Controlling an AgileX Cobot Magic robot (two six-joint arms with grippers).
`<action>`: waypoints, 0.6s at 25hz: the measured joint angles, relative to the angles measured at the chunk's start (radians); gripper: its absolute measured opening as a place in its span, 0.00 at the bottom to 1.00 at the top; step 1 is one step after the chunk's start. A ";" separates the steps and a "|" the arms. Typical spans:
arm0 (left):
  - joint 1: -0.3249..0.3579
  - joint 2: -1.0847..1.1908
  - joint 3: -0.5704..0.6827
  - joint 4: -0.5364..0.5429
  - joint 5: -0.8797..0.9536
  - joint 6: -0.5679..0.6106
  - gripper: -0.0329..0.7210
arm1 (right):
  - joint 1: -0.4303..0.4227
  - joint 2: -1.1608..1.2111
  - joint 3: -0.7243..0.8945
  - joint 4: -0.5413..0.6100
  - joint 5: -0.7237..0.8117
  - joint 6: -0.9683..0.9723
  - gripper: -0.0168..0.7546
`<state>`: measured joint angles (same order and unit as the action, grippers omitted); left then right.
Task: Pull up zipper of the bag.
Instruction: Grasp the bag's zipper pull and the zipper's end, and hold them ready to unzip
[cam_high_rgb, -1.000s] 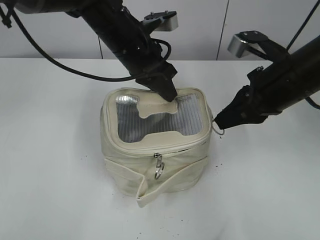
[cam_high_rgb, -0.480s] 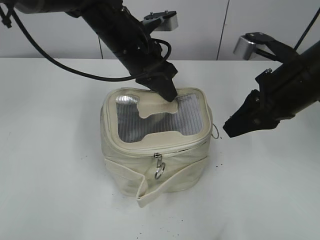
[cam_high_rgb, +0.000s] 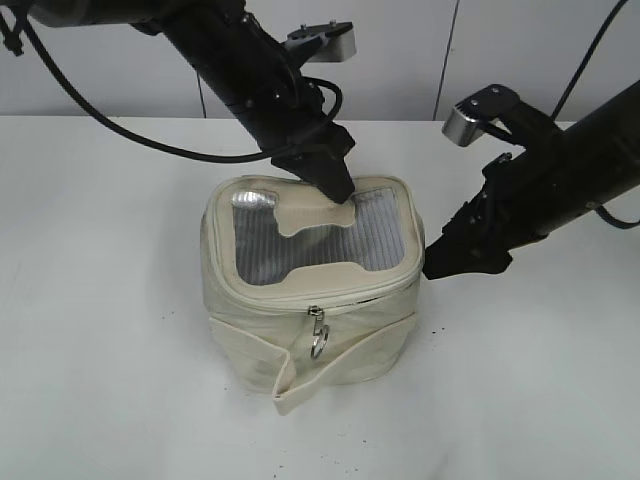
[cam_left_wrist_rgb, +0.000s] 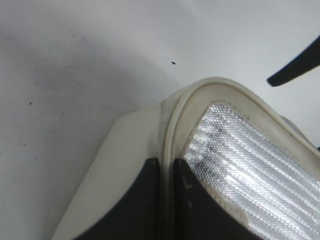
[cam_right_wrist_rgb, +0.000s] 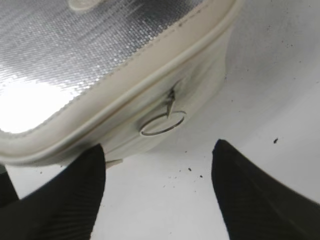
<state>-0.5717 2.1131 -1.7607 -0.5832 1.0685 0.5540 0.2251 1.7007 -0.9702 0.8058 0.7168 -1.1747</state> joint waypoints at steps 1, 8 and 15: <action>0.000 0.000 0.000 0.000 0.001 0.000 0.10 | 0.000 0.016 0.000 0.018 -0.022 -0.018 0.69; 0.000 0.000 0.000 0.002 0.001 0.000 0.10 | -0.002 0.113 0.002 0.275 -0.151 -0.302 0.63; 0.001 0.000 0.000 0.006 0.001 -0.001 0.10 | -0.006 0.174 0.004 0.463 -0.177 -0.462 0.41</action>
<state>-0.5707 2.1131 -1.7607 -0.5776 1.0696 0.5530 0.2195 1.8752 -0.9663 1.2688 0.5396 -1.6370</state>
